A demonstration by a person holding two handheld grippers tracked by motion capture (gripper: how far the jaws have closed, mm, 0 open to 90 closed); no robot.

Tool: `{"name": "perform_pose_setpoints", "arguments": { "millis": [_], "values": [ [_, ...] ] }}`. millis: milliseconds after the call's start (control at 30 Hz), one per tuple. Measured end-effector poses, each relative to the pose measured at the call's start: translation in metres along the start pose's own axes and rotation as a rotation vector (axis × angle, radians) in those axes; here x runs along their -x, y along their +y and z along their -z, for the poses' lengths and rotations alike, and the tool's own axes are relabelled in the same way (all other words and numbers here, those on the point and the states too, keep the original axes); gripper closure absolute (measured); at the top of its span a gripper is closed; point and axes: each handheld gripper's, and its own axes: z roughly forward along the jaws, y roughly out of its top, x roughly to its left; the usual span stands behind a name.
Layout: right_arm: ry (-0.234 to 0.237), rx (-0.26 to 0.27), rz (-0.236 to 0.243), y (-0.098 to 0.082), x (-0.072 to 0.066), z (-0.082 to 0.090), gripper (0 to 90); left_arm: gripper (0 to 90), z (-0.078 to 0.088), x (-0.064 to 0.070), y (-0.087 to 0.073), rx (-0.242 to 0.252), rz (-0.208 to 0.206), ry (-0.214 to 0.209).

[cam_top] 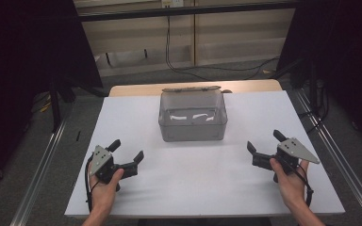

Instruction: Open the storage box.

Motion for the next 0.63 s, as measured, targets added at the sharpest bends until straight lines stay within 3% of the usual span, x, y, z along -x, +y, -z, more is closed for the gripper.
{"name": "perform_pose_setpoints", "arguments": {
  "millis": [167,367,433,633],
  "values": [
    [-0.030,-0.020,0.006,-0.008,0.001,0.017,0.0,2.2,0.014,0.003,-0.006,-0.021,0.067,0.051],
    [-0.042,-0.013,0.022,-0.014,0.005,0.035,0.0,2.3,0.024,0.008,-0.010,-0.008,0.032,0.050],
    [-0.036,-0.007,0.011,-0.017,0.005,0.038,0.0,2.3,0.024,0.008,-0.010,-0.003,0.065,0.047],
    [-0.037,0.018,-0.004,-0.015,0.007,0.037,0.0,2.4,0.024,0.008,-0.010,0.006,0.072,0.060]
  ]
}}
